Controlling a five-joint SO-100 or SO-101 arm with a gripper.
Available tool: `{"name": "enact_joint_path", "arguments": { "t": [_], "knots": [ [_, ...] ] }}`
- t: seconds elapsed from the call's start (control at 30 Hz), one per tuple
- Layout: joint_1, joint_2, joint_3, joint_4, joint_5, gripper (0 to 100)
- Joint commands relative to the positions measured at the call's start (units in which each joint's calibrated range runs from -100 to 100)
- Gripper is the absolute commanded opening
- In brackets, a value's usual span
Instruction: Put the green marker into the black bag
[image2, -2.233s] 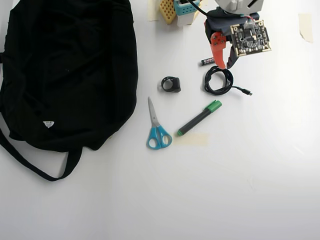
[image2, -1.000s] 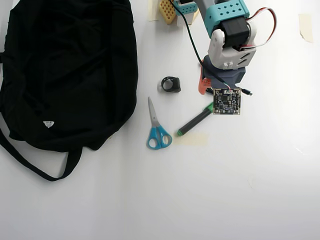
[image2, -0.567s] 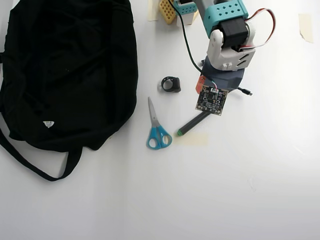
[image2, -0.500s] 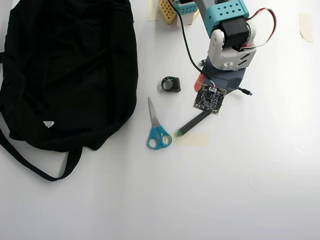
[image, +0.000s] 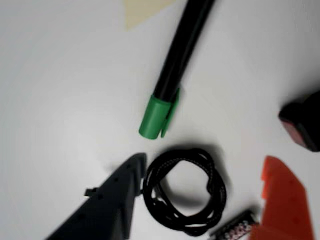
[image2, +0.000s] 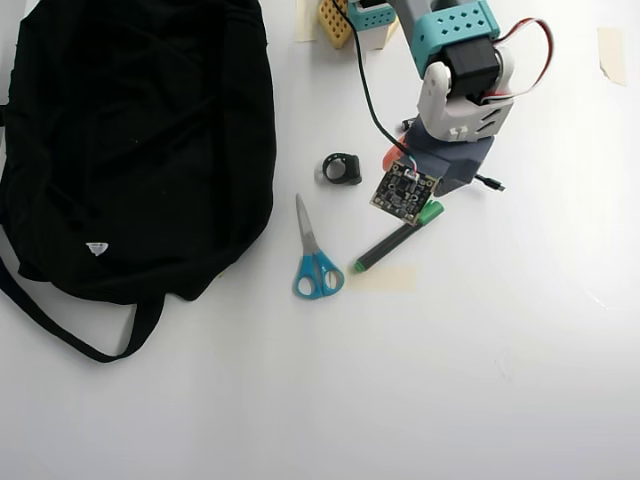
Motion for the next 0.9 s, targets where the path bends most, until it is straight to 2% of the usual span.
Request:
{"name": "enact_joint_path", "arguments": {
  "t": [0.0,0.37,0.67,0.87],
  "knots": [
    [-0.99,-0.29,-0.42,-0.74,-1.11,30],
    [-1.14,9.25,-7.51,-0.74,-6.83,30],
    [0.73,20.12,-21.98,0.04,-6.93,30],
    [0.28,23.02,-24.05,2.02,-7.04,30]
  ]
}}
